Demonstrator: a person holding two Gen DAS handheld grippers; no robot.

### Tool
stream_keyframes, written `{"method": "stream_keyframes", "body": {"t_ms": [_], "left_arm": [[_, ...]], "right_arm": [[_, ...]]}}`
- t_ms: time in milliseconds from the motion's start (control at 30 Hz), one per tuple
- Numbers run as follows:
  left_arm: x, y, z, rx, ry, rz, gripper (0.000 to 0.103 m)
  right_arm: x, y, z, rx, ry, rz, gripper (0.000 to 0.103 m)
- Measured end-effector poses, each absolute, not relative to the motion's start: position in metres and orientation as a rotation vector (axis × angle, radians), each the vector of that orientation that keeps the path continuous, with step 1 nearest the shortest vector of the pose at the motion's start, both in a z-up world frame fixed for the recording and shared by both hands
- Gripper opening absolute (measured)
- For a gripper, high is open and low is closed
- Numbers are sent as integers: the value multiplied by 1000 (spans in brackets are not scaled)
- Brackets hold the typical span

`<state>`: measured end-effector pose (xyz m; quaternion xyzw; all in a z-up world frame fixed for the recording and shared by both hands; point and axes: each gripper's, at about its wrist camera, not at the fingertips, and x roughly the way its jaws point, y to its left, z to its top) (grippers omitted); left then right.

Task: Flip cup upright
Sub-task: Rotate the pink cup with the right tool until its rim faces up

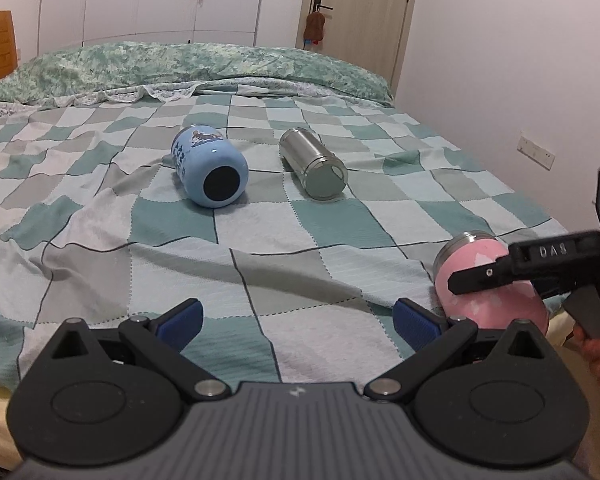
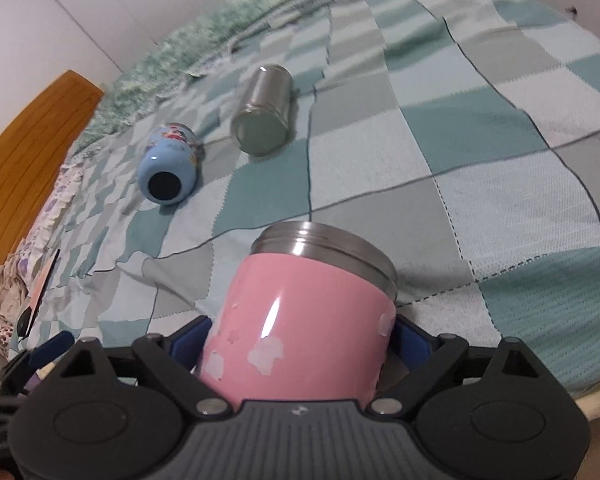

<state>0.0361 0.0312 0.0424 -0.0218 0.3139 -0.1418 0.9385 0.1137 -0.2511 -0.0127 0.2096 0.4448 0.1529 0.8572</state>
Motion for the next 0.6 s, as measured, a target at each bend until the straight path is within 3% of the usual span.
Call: {"method": "stream_keyframes", "body": {"t_ms": [600], "left_arm": [[40,13,58,-136,568,-295,103]], "right_arm": [[114,-263,26,193,454,297,84]]}}
